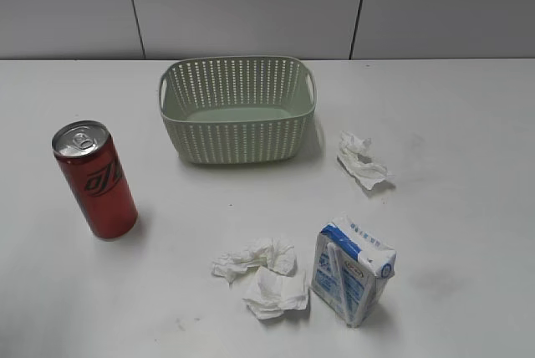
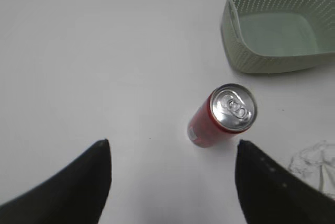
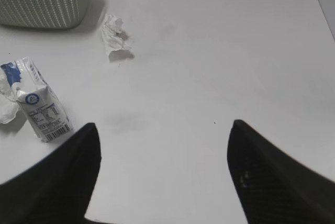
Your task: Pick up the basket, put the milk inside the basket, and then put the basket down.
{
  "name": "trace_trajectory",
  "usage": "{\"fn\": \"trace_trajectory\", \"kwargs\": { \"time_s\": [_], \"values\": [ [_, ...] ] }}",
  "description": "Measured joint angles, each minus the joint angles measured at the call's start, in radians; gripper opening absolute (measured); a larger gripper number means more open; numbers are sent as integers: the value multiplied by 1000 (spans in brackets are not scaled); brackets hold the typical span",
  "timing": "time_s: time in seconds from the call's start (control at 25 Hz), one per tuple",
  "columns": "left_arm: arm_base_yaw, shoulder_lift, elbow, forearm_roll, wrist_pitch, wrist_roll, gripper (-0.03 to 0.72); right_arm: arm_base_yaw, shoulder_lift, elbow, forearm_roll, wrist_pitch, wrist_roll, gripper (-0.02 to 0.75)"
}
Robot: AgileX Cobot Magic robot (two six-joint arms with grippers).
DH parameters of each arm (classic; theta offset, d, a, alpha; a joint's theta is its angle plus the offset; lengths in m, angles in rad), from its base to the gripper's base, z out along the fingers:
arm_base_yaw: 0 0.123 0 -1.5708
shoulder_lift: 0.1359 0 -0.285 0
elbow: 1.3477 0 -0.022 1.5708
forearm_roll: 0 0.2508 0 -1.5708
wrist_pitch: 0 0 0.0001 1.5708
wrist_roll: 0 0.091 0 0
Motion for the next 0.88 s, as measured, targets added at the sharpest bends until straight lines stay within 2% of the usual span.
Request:
{"fn": "trace_trajectory", "kwargs": {
  "time_s": [0.4,0.64,0.88],
  "values": [
    [-9,490,-418,-83,176,-4,539,0,0,0,0,0,10,571],
    [-92,753,-618,-71,214,-70,530,0,0,0,0,0,11,571],
    [-195,960,-774,34,216,-167,529,0,0,0,0,0,15,571]
  ]
}}
